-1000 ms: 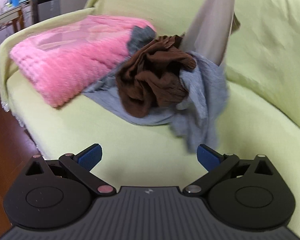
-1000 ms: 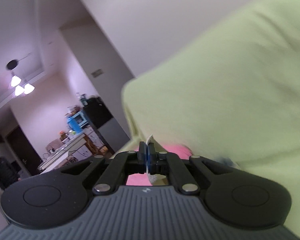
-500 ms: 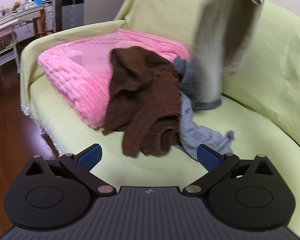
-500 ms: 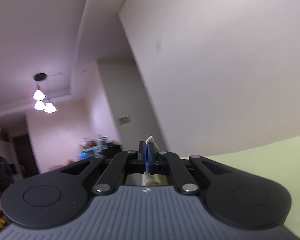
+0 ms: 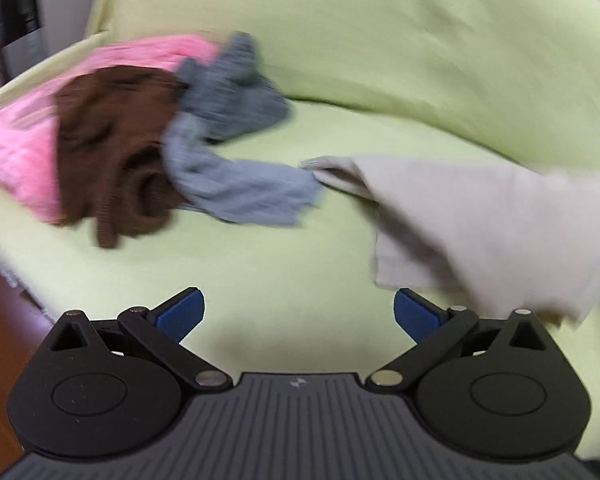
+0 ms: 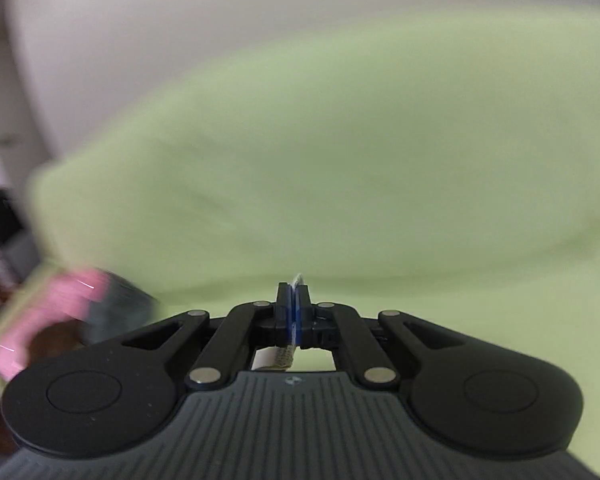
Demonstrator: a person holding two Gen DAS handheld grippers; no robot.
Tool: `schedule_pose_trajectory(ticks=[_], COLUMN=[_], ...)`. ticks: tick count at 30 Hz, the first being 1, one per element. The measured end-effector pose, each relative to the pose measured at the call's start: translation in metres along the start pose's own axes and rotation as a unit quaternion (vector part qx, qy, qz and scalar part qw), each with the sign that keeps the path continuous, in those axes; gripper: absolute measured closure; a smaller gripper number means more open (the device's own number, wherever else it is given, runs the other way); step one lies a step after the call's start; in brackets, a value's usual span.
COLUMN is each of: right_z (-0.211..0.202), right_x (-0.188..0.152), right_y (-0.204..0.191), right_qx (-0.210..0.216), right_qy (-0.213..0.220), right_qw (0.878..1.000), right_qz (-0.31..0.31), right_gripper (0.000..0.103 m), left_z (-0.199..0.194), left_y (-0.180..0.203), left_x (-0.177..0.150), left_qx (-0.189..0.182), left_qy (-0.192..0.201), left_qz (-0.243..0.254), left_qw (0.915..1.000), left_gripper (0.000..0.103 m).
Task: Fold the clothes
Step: 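Swing the beige shirt out and lay it flat on the sofa seat, then smooth the beige shirt flat with both grippers open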
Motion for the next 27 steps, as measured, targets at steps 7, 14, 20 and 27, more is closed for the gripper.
schedule_pose_trajectory(ticks=[7,14,20,27], right_z=[-0.037,0.042,0.100,0.108], right_x=[-0.101,-0.190,-0.248,-0.252], right_y=[0.152,0.042,-0.014,-0.022], right_qx=[-0.143,0.095,0.157,0.150], right_qy=[-0.095,-0.187,-0.254,-0.243], right_qw=[0.985,0.918,0.808,0.770], right_qz=[0.017,-0.337,-0.507,-0.570], right_gripper=[0.071,0.075,0.079,0.103], left_z=[-0.020,-0.005,0.005,0.026], left_y=[0.097,0.106,0.096,0.092], left_x=[-0.010,-0.033,-0.035,-0.038], left_qx=[-0.006,0.016,0.023,0.015], left_qy=[0.019,-0.008,-0.006,-0.026], left_qz=[0.078,0.091,0.109,0.093], left_qw=[0.9968,0.9957,0.9937,0.9952], left_gripper=[0.001,0.001,0.001,0.001])
Point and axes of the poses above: each gripper's, at about its wrist camera, not at the fingertips, and z roughly the way its jaws point, y to its right, x to its top, the point moved 8 cm from there along z, roughly the way its jaws point, and after that the axes turned 13 degrees about x, right-handed, at the moved point
